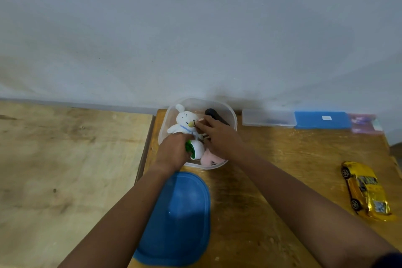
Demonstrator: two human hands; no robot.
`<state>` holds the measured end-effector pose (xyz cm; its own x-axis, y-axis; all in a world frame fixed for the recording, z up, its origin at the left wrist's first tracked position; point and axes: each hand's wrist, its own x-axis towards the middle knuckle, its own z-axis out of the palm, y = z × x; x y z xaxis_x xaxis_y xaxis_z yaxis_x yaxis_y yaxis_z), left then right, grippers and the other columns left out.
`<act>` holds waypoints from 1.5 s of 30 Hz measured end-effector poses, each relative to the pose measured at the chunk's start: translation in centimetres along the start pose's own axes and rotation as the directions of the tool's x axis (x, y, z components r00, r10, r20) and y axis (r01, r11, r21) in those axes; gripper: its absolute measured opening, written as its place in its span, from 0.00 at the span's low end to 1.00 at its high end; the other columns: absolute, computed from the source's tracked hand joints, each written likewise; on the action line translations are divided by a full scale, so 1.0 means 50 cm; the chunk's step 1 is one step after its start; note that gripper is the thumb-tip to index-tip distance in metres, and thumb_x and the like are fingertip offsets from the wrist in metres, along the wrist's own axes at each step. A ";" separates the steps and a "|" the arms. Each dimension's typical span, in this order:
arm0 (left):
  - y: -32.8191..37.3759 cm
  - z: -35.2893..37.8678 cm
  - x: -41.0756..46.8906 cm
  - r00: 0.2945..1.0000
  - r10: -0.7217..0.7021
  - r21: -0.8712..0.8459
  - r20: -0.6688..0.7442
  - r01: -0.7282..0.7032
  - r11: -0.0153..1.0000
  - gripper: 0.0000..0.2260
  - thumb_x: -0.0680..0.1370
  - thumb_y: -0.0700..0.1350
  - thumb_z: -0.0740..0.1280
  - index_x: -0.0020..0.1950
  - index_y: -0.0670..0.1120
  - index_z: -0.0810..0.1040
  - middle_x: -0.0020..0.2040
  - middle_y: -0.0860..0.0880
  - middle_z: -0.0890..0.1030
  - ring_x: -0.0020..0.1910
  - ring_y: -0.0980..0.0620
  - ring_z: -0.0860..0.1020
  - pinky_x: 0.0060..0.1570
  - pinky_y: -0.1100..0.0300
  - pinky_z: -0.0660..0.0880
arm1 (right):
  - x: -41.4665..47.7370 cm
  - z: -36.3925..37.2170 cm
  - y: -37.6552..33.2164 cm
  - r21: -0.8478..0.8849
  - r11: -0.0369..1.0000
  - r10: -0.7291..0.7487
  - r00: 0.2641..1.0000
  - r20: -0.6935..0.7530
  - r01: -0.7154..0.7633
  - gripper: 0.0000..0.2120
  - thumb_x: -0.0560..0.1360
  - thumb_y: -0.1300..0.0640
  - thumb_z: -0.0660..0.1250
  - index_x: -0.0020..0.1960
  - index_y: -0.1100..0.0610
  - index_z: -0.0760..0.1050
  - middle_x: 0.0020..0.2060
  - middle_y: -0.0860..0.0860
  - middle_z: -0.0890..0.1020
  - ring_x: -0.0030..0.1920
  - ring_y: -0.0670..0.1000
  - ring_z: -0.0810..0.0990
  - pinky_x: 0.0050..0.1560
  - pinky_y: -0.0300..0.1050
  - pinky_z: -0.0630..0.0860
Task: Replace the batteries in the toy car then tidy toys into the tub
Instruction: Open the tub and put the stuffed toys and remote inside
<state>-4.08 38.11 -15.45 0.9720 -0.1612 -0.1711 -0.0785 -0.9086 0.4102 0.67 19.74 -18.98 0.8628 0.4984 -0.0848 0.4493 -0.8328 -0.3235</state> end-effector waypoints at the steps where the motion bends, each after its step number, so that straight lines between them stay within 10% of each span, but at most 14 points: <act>1: 0.001 0.002 0.001 1.000 -0.009 -0.005 0.003 0.009 1.000 0.22 0.74 0.42 0.72 0.68 0.50 0.80 0.60 0.43 0.84 0.58 0.41 0.80 0.50 0.54 0.75 | 0.001 0.001 0.000 -0.047 0.999 -0.014 1.000 -0.007 0.013 0.27 0.80 0.51 0.62 0.77 0.46 0.59 0.77 0.51 0.61 0.69 0.56 0.70 0.59 0.54 0.78; 12: 0.005 0.006 -0.012 0.998 -0.053 -0.075 -0.033 0.051 0.996 0.26 0.74 0.47 0.75 0.71 0.45 0.76 0.66 0.42 0.78 0.63 0.42 0.76 0.60 0.52 0.74 | 0.015 -0.034 0.007 -0.083 0.991 -0.104 0.994 -0.019 0.102 0.24 0.81 0.44 0.57 0.76 0.43 0.61 0.77 0.50 0.63 0.72 0.55 0.66 0.71 0.54 0.65; 21: 0.010 0.022 -0.182 0.854 -0.298 -0.261 -0.425 0.199 0.944 0.28 0.74 0.58 0.68 0.70 0.46 0.76 0.70 0.42 0.75 0.67 0.41 0.74 0.63 0.45 0.74 | -0.225 0.017 -0.091 0.354 0.930 0.275 0.826 -0.493 -0.099 0.14 0.76 0.49 0.66 0.60 0.52 0.78 0.57 0.54 0.78 0.56 0.54 0.76 0.55 0.51 0.76; 30: -0.011 0.155 -0.407 0.611 -0.785 -0.293 -0.101 0.736 0.610 0.37 0.76 0.61 0.69 0.80 0.47 0.60 0.78 0.37 0.61 0.76 0.34 0.60 0.73 0.37 0.60 | -0.388 0.156 -0.141 0.355 0.875 0.320 0.943 0.087 -0.330 0.27 0.74 0.40 0.64 0.68 0.52 0.73 0.60 0.57 0.76 0.61 0.60 0.75 0.60 0.52 0.74; 35: -0.013 0.182 -0.454 0.562 -0.825 -0.461 -0.062 0.717 0.523 0.41 0.76 0.58 0.72 0.80 0.42 0.58 0.78 0.36 0.62 0.77 0.33 0.62 0.72 0.38 0.64 | -0.404 0.150 -0.164 0.391 0.848 0.318 0.934 0.165 -0.358 0.25 0.75 0.43 0.67 0.68 0.51 0.73 0.59 0.54 0.69 0.61 0.54 0.71 0.61 0.46 0.72; 45: 0.038 0.193 -0.498 0.336 -0.940 -0.549 -0.068 0.773 0.316 0.20 0.76 0.38 0.67 0.68 0.37 0.75 0.68 0.32 0.73 0.64 0.31 0.74 0.64 0.44 0.72 | -0.389 0.082 -0.151 0.828 0.032 0.404 0.765 0.502 -0.560 0.14 0.75 0.66 0.71 0.60 0.63 0.79 0.52 0.56 0.84 0.43 0.50 0.83 0.37 0.38 0.79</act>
<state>-30.59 36.71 -19.05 0.4151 0.8259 -0.3815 0.8486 -0.2005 0.4895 -20.43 17.34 -18.73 0.7252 0.1654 -0.6683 -0.6605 -0.1066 -0.7432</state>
